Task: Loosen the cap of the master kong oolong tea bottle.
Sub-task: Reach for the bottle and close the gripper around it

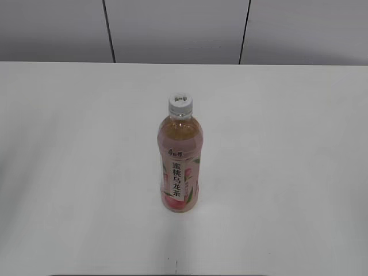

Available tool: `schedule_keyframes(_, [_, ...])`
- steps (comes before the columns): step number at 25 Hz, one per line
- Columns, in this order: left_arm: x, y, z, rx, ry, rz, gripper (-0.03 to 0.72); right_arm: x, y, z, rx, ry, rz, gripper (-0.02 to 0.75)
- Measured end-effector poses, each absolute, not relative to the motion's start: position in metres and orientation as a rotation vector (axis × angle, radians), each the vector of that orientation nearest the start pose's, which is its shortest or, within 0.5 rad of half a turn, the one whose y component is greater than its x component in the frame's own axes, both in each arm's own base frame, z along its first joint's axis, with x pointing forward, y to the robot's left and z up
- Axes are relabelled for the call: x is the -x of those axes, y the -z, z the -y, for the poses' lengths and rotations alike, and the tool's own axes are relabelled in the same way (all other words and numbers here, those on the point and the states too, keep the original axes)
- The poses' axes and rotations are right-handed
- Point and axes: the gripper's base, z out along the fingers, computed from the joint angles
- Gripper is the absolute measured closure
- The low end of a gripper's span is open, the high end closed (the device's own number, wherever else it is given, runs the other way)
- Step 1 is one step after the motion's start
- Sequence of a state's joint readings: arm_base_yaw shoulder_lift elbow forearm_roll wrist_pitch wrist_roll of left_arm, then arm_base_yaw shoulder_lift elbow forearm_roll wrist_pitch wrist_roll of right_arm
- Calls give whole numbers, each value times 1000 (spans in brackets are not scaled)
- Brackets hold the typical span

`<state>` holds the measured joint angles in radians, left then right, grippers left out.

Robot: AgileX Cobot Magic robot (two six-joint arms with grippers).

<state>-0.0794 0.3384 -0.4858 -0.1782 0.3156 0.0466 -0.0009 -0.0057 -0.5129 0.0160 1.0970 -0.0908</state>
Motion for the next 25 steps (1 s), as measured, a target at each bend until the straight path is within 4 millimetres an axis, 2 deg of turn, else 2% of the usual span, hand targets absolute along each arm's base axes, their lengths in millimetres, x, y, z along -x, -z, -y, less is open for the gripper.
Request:
schedule_keyframes(4, [-131,-306,13,60,205,-1755,357,9,-278,-1,94,37,-2060,237])
schedule_keyframes(6, [-157,-300,12,97,191,-1737,357,9,-278,-1,94,37,-2060,237])
schedule_keyframes(8, [-186,-286,13,107,160,-1747,357,9,-278,-1,94,37,-2060,237])
schedule_keyframes(11, [-217,-269,15,101,117,-1708,357,9,-278,-1,94,39,-2060,237])
schedule_keyframes(14, [-244,-243,19,84,82,-1703,357,9,-278,-1,94,39,-2060,237])
schedule_keyframes(19, [-273,-201,34,-70,82,-1643,358,9,-278,-1,94,39,-2060,237])
schedule_keyframes(22, [-281,-180,47,-173,186,-1608,358,9,-278,-1,94,39,-2060,237])
schedule_keyframes(25, [-279,-161,58,-247,301,-1616,358,9,-278,-1,94,39,-2060,237])
